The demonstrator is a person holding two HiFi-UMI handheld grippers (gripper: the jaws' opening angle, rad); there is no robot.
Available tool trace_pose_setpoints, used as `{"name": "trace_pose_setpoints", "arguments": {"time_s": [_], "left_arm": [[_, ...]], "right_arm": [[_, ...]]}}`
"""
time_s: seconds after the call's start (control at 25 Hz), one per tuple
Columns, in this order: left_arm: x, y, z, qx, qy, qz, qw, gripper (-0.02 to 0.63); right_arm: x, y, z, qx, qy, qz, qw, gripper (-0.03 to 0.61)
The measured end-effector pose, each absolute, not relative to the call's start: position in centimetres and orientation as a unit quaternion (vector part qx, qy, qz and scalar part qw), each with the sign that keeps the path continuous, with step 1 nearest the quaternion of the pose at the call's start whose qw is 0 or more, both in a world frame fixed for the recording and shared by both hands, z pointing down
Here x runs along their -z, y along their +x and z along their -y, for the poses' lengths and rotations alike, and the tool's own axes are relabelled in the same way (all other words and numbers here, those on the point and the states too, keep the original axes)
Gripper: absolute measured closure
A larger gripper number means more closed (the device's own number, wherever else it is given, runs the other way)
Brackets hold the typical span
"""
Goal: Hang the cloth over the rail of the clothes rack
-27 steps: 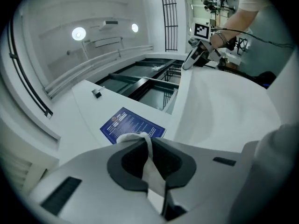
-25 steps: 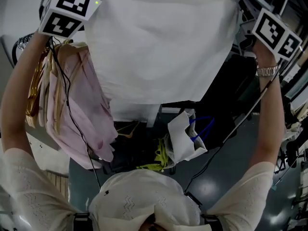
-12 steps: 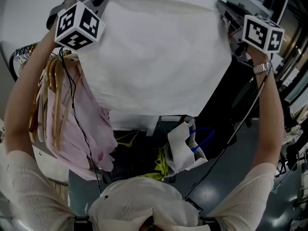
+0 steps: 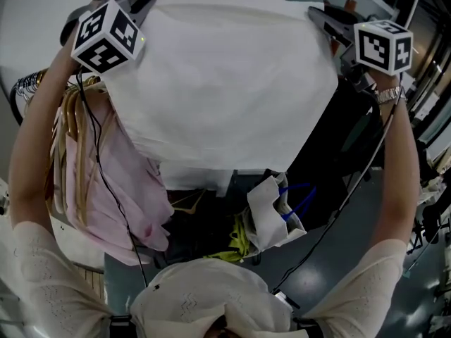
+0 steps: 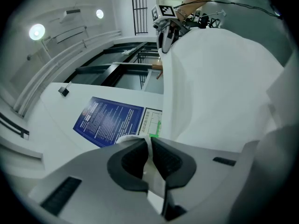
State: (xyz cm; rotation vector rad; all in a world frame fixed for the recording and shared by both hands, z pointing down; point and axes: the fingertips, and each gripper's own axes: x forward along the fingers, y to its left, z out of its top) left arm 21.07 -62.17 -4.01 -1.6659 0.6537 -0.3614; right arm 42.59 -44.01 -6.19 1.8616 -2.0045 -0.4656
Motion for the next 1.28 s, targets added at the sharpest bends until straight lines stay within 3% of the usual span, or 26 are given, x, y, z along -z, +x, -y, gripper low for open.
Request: {"name": "trace_pose_setpoints", "arguments": {"time_s": [0.2, 0.4, 0.6, 1.08, 1.28], "left_arm": [[4.0, 21.2, 63.2, 0.157, -0.719, -0.285, 0.614, 0.588], [3.6, 21.3, 64.1, 0.182, -0.725, -0.288, 0.599, 0.588], [3.5, 20.8, 63.2, 0.182, -0.735, -0.286, 0.587, 0.588], [3.6, 20.4, 61.4, 0.152, -0.749, -0.269, 0.586, 0.588], [4.8, 19.4, 59.8, 0.115, -0.788, -0.243, 0.554, 0.588]], "right_arm": [[6.1, 42.6, 44.1, 0.144, 0.637, 0.741, 0.153, 0.494], [5.5, 43.8, 43.5, 0.116, 0.63, 0.749, 0.167, 0.488], [8.2, 47.6, 40.6, 0.146, 0.67, 0.721, 0.106, 0.488], [7.0, 26.3, 50.3, 0.242, 0.511, 0.795, 0.219, 0.488], [5.1, 20.8, 56.9, 0.235, 0.478, 0.805, 0.261, 0.488]]}}
